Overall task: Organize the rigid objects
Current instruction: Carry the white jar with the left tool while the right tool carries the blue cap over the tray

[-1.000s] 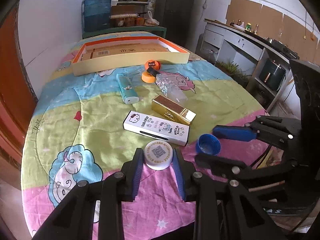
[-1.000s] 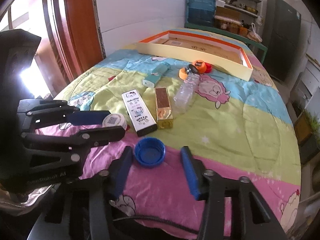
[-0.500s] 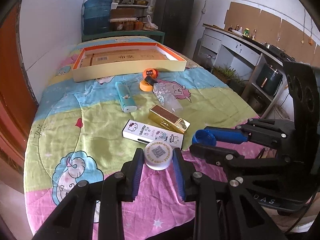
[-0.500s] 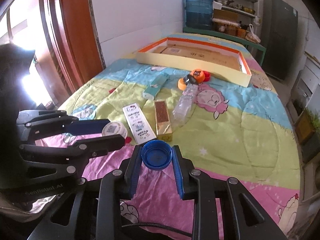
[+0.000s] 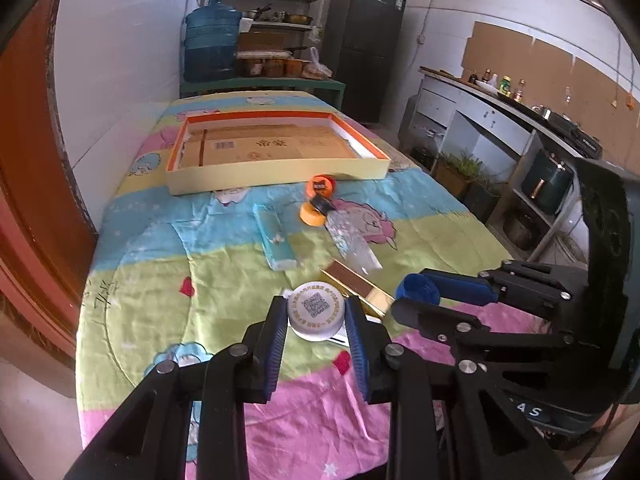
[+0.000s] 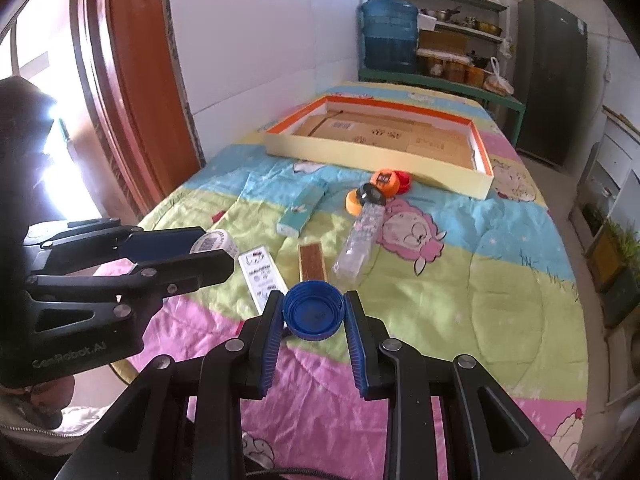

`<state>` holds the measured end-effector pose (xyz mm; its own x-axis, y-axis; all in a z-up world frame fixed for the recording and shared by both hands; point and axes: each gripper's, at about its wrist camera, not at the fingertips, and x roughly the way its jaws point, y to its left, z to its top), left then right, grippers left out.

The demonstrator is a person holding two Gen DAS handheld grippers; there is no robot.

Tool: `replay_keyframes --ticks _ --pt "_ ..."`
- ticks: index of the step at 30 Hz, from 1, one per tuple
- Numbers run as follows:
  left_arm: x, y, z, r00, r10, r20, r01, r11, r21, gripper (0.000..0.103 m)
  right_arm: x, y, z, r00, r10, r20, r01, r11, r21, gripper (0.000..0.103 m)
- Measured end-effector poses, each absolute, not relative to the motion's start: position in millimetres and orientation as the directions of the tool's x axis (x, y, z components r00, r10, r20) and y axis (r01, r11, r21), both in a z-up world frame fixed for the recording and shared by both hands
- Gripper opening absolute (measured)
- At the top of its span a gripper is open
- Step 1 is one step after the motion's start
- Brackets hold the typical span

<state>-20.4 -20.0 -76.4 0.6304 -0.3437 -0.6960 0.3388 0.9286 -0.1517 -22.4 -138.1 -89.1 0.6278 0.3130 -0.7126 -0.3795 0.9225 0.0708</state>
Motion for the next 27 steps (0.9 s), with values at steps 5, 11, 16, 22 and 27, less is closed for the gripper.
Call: replay_keyframes --ticks 5,11,16,22,27 --pt "-5 -15 -73 0.639 -0.318 -0.701 0.294 0.942 -0.160 0.030 -9 -140 -82 0.639 0.308 -0.705 -0.363 0.928 0.077 0.030" --pt "16 -8 -67 0.658 -0.262 -0.705 0.217 0.964 -0.156 0.030 11 -139 -70 0.661 0.300 -0.687 -0.346 0.935 0.076 0.031" --pt "33 -3 -64 0.672 -0.210 -0.710 0.151 0.978 -0.146 0.030 26 -136 -66 0.661 0.301 -0.687 -0.336 0.938 0.088 0.031" --pt "51 1 -61 0.690 -0.160 -0.706 0.099 0.987 -0.127 0.030 43 -137 -61 0.666 0.303 -0.682 -0.320 0.941 0.105 0.031" --pt "68 -2 -56 0.703 -0.139 -0.698 0.088 0.990 -0.108 0.030 59 -143 -58 0.676 0.290 -0.678 -0.301 0.948 0.106 0.031"
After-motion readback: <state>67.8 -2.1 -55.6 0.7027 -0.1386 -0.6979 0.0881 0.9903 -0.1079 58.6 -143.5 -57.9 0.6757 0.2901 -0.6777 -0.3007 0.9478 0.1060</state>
